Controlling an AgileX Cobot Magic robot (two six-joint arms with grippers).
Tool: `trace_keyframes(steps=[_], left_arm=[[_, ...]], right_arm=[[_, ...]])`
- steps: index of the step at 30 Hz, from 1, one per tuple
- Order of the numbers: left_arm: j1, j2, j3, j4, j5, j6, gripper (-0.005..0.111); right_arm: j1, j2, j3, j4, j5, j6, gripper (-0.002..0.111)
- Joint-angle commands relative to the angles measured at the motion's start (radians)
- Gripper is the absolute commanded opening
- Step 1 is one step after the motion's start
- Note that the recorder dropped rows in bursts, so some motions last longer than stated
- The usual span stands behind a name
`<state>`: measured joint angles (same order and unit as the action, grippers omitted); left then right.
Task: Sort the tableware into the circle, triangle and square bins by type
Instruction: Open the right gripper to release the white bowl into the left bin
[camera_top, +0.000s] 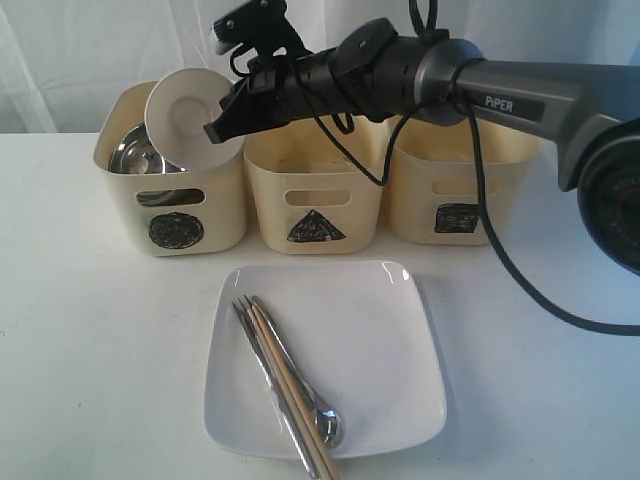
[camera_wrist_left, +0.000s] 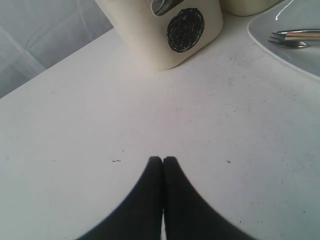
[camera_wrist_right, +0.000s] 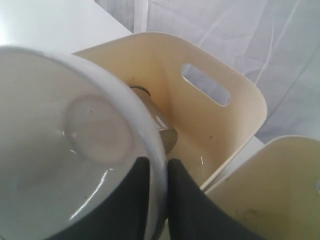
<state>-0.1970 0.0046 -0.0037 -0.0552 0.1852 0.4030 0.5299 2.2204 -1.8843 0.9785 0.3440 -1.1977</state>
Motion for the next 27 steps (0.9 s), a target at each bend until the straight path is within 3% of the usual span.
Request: trace_keyframes(steps=[1,27], left_arm=[[-0.004,-0.005,0.004,-0.003,-0.002,-0.002,0.0],[-0.004,-0.005,0.004,-0.003,-0.002,-0.002,0.0]], right_arm=[[-0.003,-0.007,0.001,-0.012,0.015,-0.001,0.019],[-0.003,-0.023,-0.004,-0.008,-0.012,-0.001,0.019]])
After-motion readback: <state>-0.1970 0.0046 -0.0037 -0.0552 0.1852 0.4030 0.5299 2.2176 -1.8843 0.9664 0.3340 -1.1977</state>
